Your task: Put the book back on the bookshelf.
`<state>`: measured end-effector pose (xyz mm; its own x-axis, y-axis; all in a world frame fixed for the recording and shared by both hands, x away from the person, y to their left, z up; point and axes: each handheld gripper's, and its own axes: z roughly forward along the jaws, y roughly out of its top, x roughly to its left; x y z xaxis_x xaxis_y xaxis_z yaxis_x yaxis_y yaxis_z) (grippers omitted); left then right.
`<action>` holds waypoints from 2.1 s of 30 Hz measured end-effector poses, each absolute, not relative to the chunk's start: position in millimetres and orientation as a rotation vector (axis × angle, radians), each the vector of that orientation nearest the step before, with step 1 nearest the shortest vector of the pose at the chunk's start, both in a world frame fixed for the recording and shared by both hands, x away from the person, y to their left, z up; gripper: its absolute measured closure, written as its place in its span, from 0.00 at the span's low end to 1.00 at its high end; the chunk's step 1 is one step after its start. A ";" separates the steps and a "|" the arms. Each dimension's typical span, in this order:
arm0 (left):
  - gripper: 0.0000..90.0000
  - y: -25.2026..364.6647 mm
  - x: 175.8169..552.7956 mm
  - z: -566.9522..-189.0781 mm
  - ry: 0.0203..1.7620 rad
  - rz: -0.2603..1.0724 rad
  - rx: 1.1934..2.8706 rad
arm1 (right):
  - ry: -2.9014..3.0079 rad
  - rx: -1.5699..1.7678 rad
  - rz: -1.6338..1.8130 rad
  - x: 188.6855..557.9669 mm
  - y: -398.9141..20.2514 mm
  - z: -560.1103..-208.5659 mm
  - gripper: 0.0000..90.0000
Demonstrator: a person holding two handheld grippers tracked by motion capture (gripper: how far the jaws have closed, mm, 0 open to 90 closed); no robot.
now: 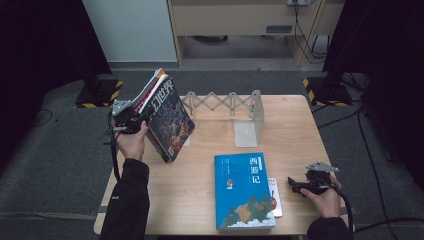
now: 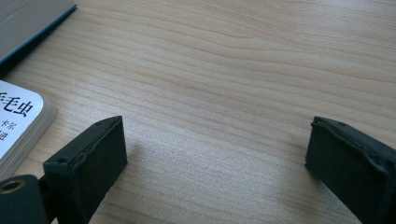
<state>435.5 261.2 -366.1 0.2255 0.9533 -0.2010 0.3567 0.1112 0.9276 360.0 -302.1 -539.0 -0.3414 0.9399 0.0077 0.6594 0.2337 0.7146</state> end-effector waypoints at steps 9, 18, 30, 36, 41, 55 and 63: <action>0.91 244.6 429.6 -364.7 1.261 0.747 1.394 | 2.088 1.470 0.884 359.7 -301.8 -538.9 0.06; 0.91 231.6 445.4 -368.5 1.249 0.805 1.318 | 2.090 1.467 0.884 359.9 -302.0 -538.9 0.06; 0.91 241.3 447.4 -381.3 1.283 0.861 1.297 | 2.096 1.462 0.885 360.4 -302.0 -538.8 0.06; 0.89 244.2 443.0 -379.4 1.292 0.852 1.318 | 2.096 1.460 0.885 360.4 -302.0 -538.9 0.06; 0.80 246.0 435.1 -377.3 1.277 0.860 1.335 | 2.096 1.458 0.884 360.5 -302.1 -539.0 0.06; 0.61 259.1 401.7 -381.3 1.193 0.824 1.347 | 2.095 1.471 0.881 359.8 -301.1 -537.4 0.10; 0.58 263.7 386.7 -383.2 1.184 0.830 1.382 | 2.109 1.464 0.881 358.8 -300.0 -533.5 0.16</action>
<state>386.7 263.7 -383.2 0.2597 0.9566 -0.1321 0.2015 0.0801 0.9762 358.8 -300.0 -533.5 -0.3546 0.9350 0.0124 0.6659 0.2432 0.7053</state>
